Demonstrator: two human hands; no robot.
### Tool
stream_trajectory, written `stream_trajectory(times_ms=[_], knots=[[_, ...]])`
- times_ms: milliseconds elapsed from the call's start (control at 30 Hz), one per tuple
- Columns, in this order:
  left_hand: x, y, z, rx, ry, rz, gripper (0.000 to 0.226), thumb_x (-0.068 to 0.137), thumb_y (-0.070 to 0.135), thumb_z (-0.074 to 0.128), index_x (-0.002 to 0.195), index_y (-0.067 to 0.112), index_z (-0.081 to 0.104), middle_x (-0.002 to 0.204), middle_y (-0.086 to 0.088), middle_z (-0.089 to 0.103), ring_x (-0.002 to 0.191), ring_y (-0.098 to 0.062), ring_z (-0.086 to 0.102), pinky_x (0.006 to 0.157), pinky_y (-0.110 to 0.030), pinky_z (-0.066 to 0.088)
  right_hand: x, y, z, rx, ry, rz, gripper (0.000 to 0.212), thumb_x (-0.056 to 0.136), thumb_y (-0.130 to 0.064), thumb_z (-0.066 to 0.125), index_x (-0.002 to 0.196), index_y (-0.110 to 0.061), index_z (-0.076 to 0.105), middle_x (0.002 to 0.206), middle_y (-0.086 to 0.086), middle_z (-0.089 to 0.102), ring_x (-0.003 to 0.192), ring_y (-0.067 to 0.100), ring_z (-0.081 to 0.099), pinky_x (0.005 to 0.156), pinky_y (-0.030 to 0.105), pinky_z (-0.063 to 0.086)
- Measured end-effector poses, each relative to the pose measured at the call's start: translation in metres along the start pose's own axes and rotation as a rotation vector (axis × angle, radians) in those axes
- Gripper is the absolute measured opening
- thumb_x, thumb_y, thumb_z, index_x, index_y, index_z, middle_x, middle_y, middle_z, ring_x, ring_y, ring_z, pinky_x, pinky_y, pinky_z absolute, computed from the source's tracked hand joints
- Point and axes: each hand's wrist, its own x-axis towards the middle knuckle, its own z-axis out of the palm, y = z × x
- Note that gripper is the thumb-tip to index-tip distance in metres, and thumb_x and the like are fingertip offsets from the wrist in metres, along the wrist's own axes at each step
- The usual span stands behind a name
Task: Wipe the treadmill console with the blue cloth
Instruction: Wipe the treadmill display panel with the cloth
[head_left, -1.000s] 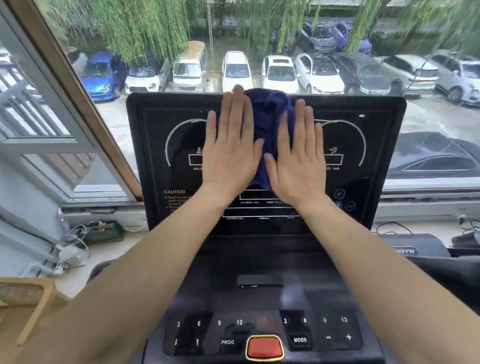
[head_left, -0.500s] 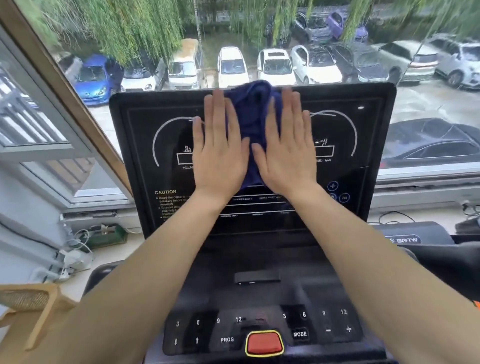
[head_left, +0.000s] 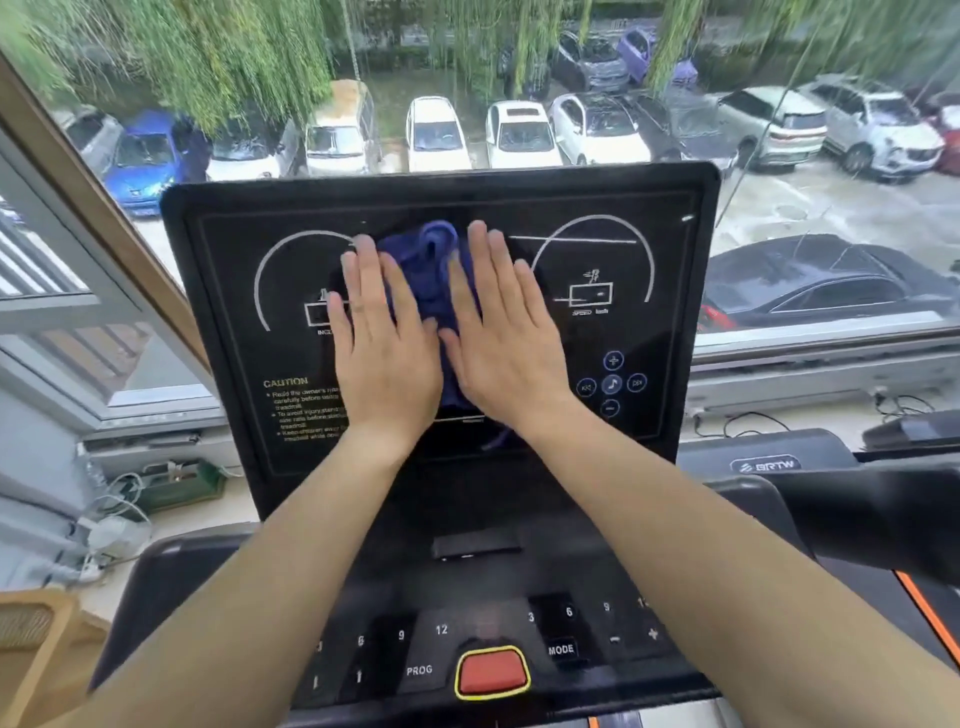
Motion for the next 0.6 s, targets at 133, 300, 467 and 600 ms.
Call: stream_trajectory(times_ms=[133, 300, 467, 600], knots=[[0.063, 0.056, -0.014, -0.035, 0.035, 0.05, 0.073, 0.103, 0.042, 0.031, 0.155, -0.006, 0.012, 0.164, -0.026, 0.011, 0.153, -0.038, 0.012, 0.123, -0.049, 0.007, 0.031, 0.054, -0.028, -0.093, 0.072, 0.24, 0.071, 0.104, -0.039, 0.032, 0.158, 0.001, 0.009, 0.165, 0.025, 0.004, 0.154, 0.035, 0.003, 0.124, 0.044, -0.004], [0.064, 0.133, -0.004, -0.091, 0.007, 0.312, 0.076, 0.104, 0.046, 0.028, 0.157, -0.002, 0.001, 0.167, -0.018, 0.004, 0.155, -0.03, 0.004, 0.122, -0.042, -0.005, -0.016, 0.124, -0.021, -0.014, 0.011, 0.428, 0.074, 0.103, -0.037, 0.033, 0.157, 0.002, 0.0, 0.167, 0.019, -0.006, 0.155, 0.029, -0.007, 0.12, 0.032, -0.019], [-0.005, 0.11, 0.028, -0.01, 0.001, 0.5, 0.079, 0.106, 0.044, 0.035, 0.157, -0.001, -0.005, 0.167, -0.013, -0.01, 0.154, -0.027, 0.004, 0.123, -0.041, -0.004, -0.085, 0.119, 0.015, 0.049, -0.089, 0.326, 0.088, 0.098, -0.042, 0.051, 0.156, 0.002, 0.003, 0.165, 0.018, -0.003, 0.154, 0.034, 0.0, 0.124, 0.039, -0.006], [-0.078, 0.06, 0.041, -0.015, -0.082, 0.51, 0.074, 0.103, 0.038, 0.038, 0.157, 0.002, 0.003, 0.166, -0.013, -0.02, 0.153, -0.026, -0.001, 0.123, -0.04, -0.006, -0.135, 0.081, 0.037, 0.011, -0.16, 0.074, 0.081, 0.094, -0.041, 0.057, 0.151, 0.004, 0.022, 0.163, 0.023, 0.012, 0.151, 0.039, 0.012, 0.124, 0.042, 0.0]])
